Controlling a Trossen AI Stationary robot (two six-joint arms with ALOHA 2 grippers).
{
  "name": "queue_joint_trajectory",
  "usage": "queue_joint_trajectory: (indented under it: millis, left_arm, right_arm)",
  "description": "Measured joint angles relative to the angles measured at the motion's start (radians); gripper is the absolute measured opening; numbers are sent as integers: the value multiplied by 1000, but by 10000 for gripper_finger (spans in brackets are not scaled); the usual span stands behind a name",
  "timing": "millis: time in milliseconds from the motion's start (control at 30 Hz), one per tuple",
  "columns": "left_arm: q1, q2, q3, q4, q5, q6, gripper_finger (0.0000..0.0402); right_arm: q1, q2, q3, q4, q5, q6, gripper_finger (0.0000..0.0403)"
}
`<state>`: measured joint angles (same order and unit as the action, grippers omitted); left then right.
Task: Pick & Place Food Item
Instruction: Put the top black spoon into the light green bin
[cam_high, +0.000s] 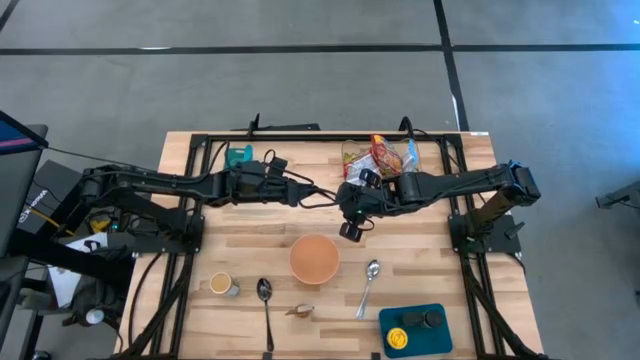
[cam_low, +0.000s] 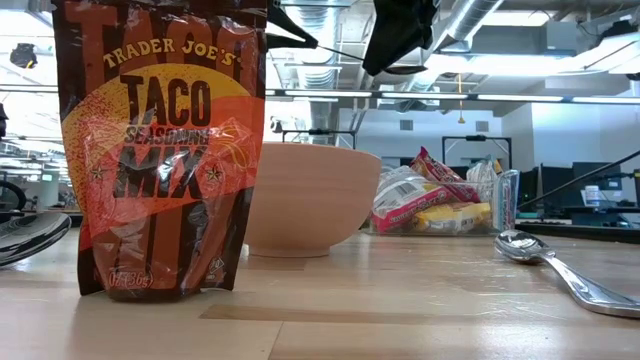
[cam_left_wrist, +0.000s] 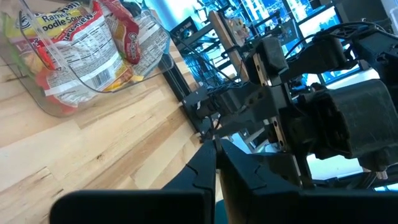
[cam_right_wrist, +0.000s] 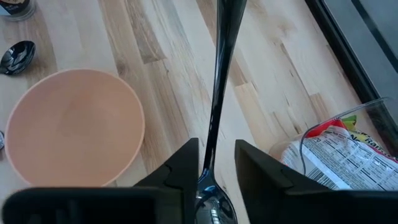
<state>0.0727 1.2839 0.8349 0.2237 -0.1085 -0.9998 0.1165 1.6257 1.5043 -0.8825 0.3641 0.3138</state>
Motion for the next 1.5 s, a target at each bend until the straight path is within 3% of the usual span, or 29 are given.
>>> queue_joint_trajectory:
  millis: [267,500,733,1067,1300,1400,1500]
  left_arm:
    - [0,0,0,-25,-1,0,2]
    - [0,0,0,-30,-5,31,2]
    - [8,0,0,-48,-13,37,2]
    - [29,-13,0,-53,-23,83,1]
    - [40,-30,0,-52,-23,113,2]
    - [39,-39,0,-50,-17,139,3]
    - [39,-40,0,-73,-17,140,3]
  right_arm:
    - [0,-11,0,-1,0,-34,156]
    - [0,-61,0,-34,2,-30,158]
    - [1,-147,0,-29,13,5,137]
    - [36,-238,0,-44,137,99,89]
    - [71,-234,-16,-50,137,99,11]
    - [89,-232,-59,-26,125,76,10]
    - [100,-233,-98,51,38,43,6]
